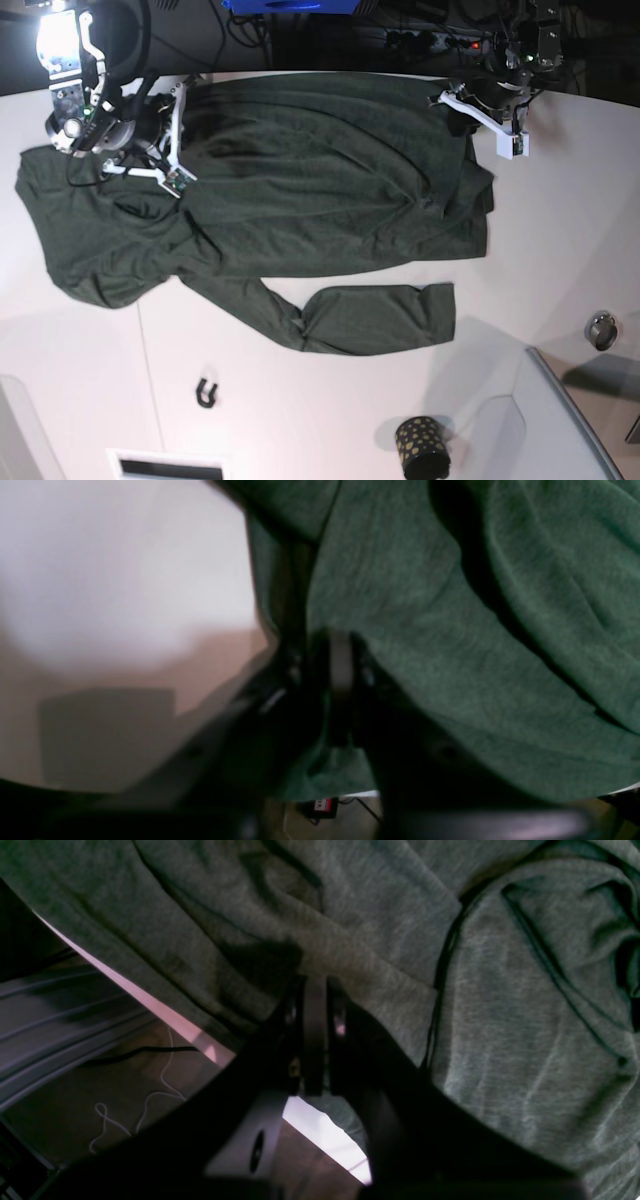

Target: Layout the t-shirt on the table in an organized manner, then fold the t-shirt properly

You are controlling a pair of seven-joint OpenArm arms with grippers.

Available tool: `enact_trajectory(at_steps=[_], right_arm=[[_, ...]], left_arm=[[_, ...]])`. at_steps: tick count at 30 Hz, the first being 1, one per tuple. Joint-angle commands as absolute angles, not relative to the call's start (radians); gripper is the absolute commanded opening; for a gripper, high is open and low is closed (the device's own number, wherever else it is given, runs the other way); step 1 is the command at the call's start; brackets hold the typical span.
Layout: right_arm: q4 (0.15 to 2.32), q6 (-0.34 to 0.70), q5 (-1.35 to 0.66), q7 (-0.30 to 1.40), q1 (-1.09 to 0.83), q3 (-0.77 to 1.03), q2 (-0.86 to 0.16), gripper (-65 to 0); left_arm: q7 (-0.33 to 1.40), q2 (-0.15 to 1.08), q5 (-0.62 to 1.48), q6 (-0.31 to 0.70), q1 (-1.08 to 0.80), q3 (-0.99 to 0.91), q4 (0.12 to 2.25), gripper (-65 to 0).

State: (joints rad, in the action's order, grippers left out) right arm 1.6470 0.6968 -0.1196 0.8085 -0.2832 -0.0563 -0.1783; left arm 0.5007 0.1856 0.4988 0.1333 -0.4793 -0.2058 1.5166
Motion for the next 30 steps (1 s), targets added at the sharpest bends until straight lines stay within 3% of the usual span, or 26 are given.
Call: enact_trajectory(at_steps=[1,18,20,25,30], right_arm=[[1.661,0.698,-0.124,0.796,-0.277,-0.050,-0.183,-63.6],[1.659,0.698,-0.124,0.796,-0.277,-0.053,-0.185,-63.6],[1.659,0.698,-0.124,0.796,-0.277,-0.053,-0.185,-63.6],[1.659,0.698,-0.124,0.796,-0.277,-0.053,-0.185,-63.6],[1.659,0.698,-0.124,0.796,-0.277,-0.051,-0.185,-63.6]], left_arm=[[0.487,0.193,0.503,0.136,-0.486,-0.208,1.537,-61.7],[0.536,0.193,0.501,0.133,-0.512,-0.220,1.615,-61.2],[0.544,0.193,0.501,0.133,-0.507,-0.220,1.612,-58.1],[0.550,0.193,0.501,0.133,-0.499,-0.219,1.610,-39.8],[0.550,0.193,0.501,0.133,-0.498,-0.219,1.610,-40.0]])
